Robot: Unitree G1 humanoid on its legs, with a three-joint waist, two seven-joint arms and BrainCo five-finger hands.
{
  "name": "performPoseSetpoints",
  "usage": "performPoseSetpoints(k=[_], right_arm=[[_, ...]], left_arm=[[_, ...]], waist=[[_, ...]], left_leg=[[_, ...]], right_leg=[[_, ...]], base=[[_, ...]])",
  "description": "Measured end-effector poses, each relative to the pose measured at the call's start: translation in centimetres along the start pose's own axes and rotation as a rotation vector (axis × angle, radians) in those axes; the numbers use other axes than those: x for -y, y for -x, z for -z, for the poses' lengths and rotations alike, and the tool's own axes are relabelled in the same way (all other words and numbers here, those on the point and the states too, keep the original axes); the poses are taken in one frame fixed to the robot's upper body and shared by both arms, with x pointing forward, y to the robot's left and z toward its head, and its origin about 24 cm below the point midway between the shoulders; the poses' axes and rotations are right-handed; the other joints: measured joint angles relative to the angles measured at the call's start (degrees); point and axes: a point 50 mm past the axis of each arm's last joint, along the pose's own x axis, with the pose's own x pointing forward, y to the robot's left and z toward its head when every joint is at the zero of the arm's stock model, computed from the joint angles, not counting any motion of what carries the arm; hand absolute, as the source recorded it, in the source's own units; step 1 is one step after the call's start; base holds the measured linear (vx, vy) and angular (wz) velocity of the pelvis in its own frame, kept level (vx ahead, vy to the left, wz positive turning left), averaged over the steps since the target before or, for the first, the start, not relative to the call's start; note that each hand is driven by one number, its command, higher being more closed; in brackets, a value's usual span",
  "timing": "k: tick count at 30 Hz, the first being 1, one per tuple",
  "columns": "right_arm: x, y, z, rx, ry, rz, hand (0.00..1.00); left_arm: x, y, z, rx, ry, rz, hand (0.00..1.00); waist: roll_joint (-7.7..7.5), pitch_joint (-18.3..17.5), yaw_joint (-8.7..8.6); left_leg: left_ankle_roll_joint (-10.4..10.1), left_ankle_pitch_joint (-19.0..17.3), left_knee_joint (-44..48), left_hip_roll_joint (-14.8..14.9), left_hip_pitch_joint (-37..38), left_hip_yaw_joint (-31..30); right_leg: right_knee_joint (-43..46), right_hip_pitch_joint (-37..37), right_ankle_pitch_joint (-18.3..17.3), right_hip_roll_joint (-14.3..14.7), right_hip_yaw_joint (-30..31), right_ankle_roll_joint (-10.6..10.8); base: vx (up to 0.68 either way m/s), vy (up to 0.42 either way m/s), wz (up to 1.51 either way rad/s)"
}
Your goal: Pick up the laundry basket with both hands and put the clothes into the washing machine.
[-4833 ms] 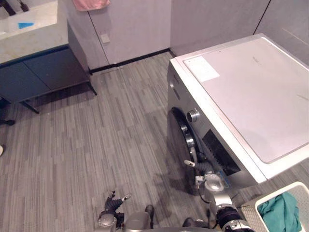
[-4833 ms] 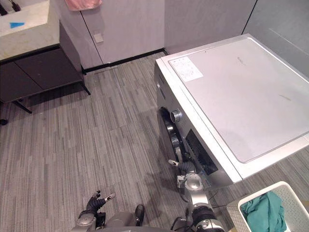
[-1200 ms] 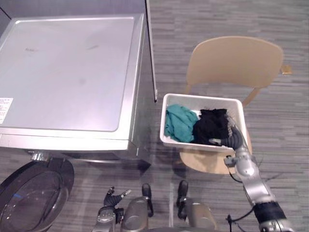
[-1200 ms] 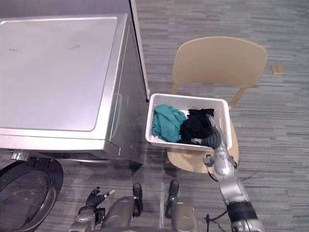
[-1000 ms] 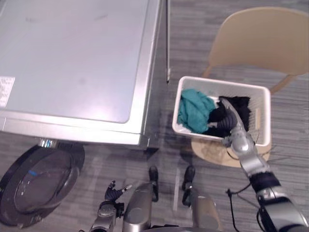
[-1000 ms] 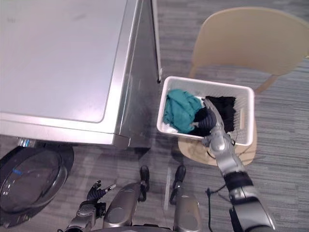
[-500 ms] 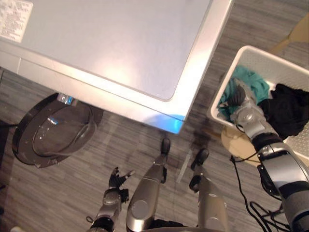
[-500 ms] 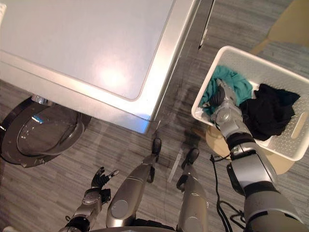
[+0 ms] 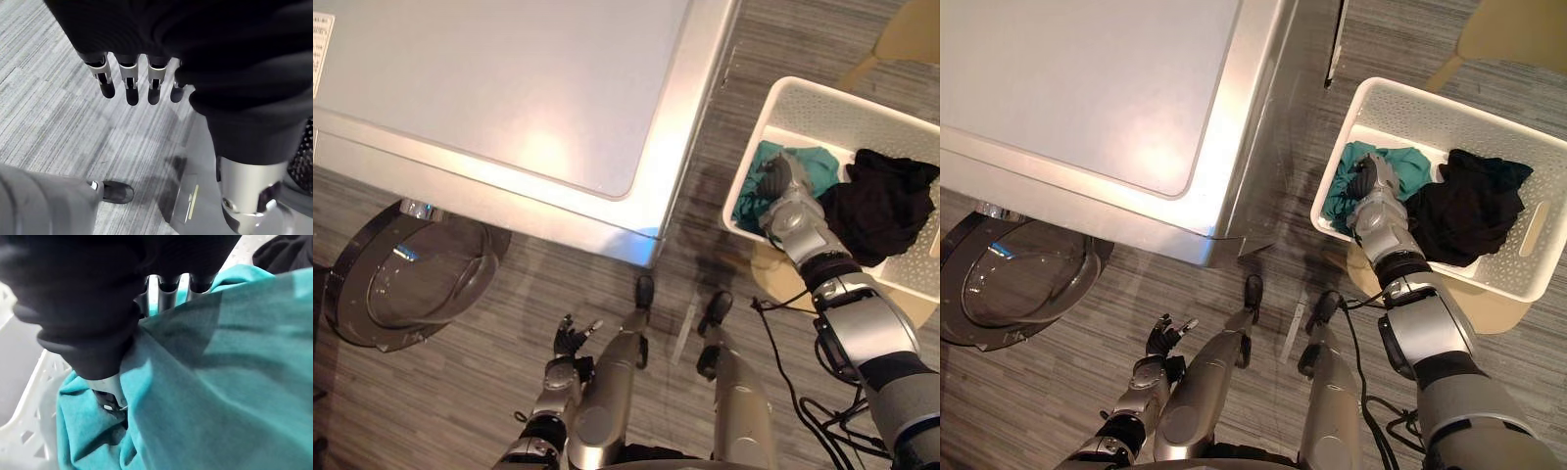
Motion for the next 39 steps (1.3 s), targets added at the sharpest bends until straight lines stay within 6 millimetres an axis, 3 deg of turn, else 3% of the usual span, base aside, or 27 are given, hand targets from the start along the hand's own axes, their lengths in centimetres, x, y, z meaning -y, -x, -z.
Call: performPoseSetpoints(k=[3,6,9,11,14,17,21,22,23,24,26,28,30,31,33,34,35,36,37,38,39], right_arm=[[-0.4,1.1,0.2,0.022,-0.144,0.03,1.0],[-0.2,2.5,0.0,0.06,-0.312,0.086,1.0],[-0.8,5.4,-0.5,0.121,-0.581,0.116,1.0],[-2.4,8.1,-0.9,0.154,-0.717,0.084,1.0],[-3.6,11.5,-0.5,0.172,-0.83,0.05,1.0],[-3.8,13.6,-0.1,0.195,-0.902,0.018,1.0],[-4.2,15.0,-0.2,0.221,-1.061,-0.043,1.0],[-4.3,15.4,-0.1,0.214,-1.1,-0.055,1.0],[-4.3,16.1,0.0,0.22,-1.144,-0.06,1.0],[-4.3,16.7,-0.2,0.236,-1.177,-0.087,1.0],[-4.6,17.0,-1.2,0.287,-1.199,-0.139,1.0],[-5.0,17.0,-2.9,0.351,-1.209,-0.202,1.0],[-4.9,16.7,-4.5,0.42,-1.208,-0.24,1.0],[-4.5,16.4,-4.7,0.443,-1.194,-0.237,1.0],[-4.3,15.9,-4.0,0.432,-1.153,-0.231,1.0],[-4.5,15.6,-3.2,0.401,-1.128,-0.223,1.0],[-4.5,15.3,-2.4,0.378,-1.095,-0.217,1.0],[-4.3,15.1,-2.1,0.373,-1.078,-0.206,1.0],[-4.0,14.9,-1.8,0.372,-1.062,-0.189,1.0],[-3.8,14.7,-1.6,0.377,-1.028,-0.186,1.0],[-3.8,14.7,-1.4,0.375,-1.014,-0.189,1.0]], left_arm=[[-0.2,0.0,0.2,-0.011,-0.006,-0.003,0.0],[-0.8,-0.1,0.1,-0.007,-0.018,-0.012,0.0],[-2.2,-0.1,0.8,-0.035,-0.041,-0.04,0.0],[-3.7,0.5,2.4,-0.082,-0.053,-0.065,0.0],[-5.5,1.4,4.3,-0.142,-0.049,-0.105,0.0],[-6.7,2.0,5.4,-0.176,-0.057,-0.119,0.0],[-7.1,2.0,5.1,-0.162,-0.061,-0.126,0.0],[-7.3,1.9,4.7,-0.142,-0.059,-0.129,0.0],[-7.5,1.7,4.0,-0.116,-0.046,-0.139,0.0],[-7.7,1.6,3.2,-0.079,-0.039,-0.146,0.0],[-8.1,1.6,2.8,-0.058,-0.043,-0.155,0.0],[-8.4,1.9,2.6,-0.033,-0.033,-0.167,0.0],[-7.5,2.4,2.7,-0.011,0.001,-0.154,0.0],[-6.4,2.8,2.9,-0.006,0.016,-0.124,0.0],[-4.6,3.2,3.0,0.002,0.023,-0.068,0.0],[-3.5,3.4,2.5,0.026,0.015,-0.022,0.0],[-2.5,3.6,1.6,0.071,0.015,0.026,0.0],[-2.1,3.7,1.0,0.099,0.014,0.048,0.0],[-2.0,3.8,-0.1,0.15,0.01,0.066,0.0],[-2.0,4.0,-1.5,0.219,0.006,0.082,0.0],[-2.1,4.2,-2.0,0.249,0.009,0.084,0.0]], waist=[[-1.15,0.3,-1.37],[-2.84,0.4,-1.65],[-4.44,-0.1,-3.29],[-6.57,-1.6,-3.54],[-8.64,-5.0,-4.28],[-9.71,-7.4,-4.42],[-9.62,-7.5,-5.31],[-9.53,-7.6,-6.0],[-9.6,-7.7,-6.35],[-9.92,-8.6,-6.35],[-10.06,-9.4,-5.69],[-9.61,-10.6,-4.49],[-7.59,-11.9,-3.24],[-5.54,-12.5,-3.06],[-3.56,-12.5,-3.12],[-3.44,-12.4,-3.22],[-3.41,-12.4,-3.84],[-3.22,-12.5,-4.48],[-3.61,-12.5,-4.61],[-3.59,-12.6,-4.98],[-3.43,-12.8,-5.01]], left_leg=[[0.0,0.0,-0.1,0.0,3.2,0.4],[0.0,-0.1,-1.1,0.1,5.8,1.1],[0.0,-0.5,-2.1,0.3,9.0,1.7],[-0.1,-1.6,-2.2,0.7,11.3,3.8],[-0.3,-2.9,-3.1,1.0,13.9,5.9],[0.0,-3.4,-3.6,1.0,16.3,7.5],[0.2,-4.8,0.6,1.1,16.8,4.5],[0.5,-5.0,1.8,1.2,16.2,3.0],[1.2,-5.6,2.9,0.7,15.9,0.6],[1.2,-5.5,4.5,-0.3,14.8,-2.7],[1.2,-5.5,7.7,-1.5,12.8,-5.4],[1.2,-5.5,11.5,-2.0,9.2,-6.7],[-0.2,-4.6,14.2,-1.5,4.3,-9.4],[-2.4,-3.0,13.5,-0.8,2.3,-11.8],[-3.7,1.1,10.8,0.3,2.1,-12.8],[-3.2,8.4,4.8,0.4,3.5,-11.3],[-4.0,15.4,-3.7,0.6,6.4,-8.7],[-3.1,13.9,-1.2,0.5,6.0,-5.7],[-0.8,9.5,4.1,-0.2,5.7,-2.2],[-0.7,4.5,9.3,-0.3,6.6,0.6],[-1.1,2.7,10.7,0.0,7.6,1.4]], right_leg=[[-1.0,3.3,0.0,0.2,0.5,0.0],[-2.4,5.6,0.0,0.8,1.7,0.0],[-4.3,8.8,0.2,1.4,2.7,0.3],[-5.7,10.6,0.4,2.0,4.8,0.6],[-7.5,12.5,0.8,2.6,6.9,1.1],[-7.4,13.7,0.8,2.7,8.5,1.1],[2.3,12.4,-2.3,2.5,12.5,3.1],[6.1,12.1,-4.6,2.0,14.6,3.6],[15.7,11.2,-10.6,1.1,16.8,2.6],[25.0,11.3,-14.8,0.4,19.4,4.5],[30.0,13.8,-17.3,0.5,23.4,5.9],[26.8,16.5,-20.1,1.6,26.4,5.6],[19.5,18.8,-23.4,3.2,24.0,3.5],[17.0,18.7,-24.2,4.5,20.5,2.2],[15.9,19.3,-24.2,6.2,17.4,1.5],[15.0,19.7,-23.4,6.2,14.9,0.1],[12.5,20.4,-22.2,5.1,11.3,-2.1],[11.8,20.3,-21.6,4.8,9.0,-3.2],[11.5,19.2,-20.4,3.6,6.9,-3.8],[9.5,18.7,-18.0,2.6,5.0,-4.1],[8.2,18.8,-16.9,2.5,4.3,-4.2]], base=[[0.03,-0.004,-0.09],[0.0,-0.003,-0.15],[-0.01,0.008,-0.14],[0.02,0.019,-0.5],[0.07,0.018,-0.38],[0.09,0.02,-0.36],[0.06,0.029,0.16],[0.03,0.025,1.16],[0.07,-0.018,1.7],[0.05,-0.07,1.58],[-0.01,-0.168,1.3],[-0.1,-0.193,0.95],[-0.22,-0.225,0.66],[-0.33,-0.263,0.68],[-0.34,-0.218,0.83],[-0.4,-0.166,1.27],[-0.41,-0.162,1.37],[-0.41,-0.159,1.3],[-0.39,-0.184,1.18],[-0.37,-0.164,0.96],[-0.33,-0.088,0.8]])
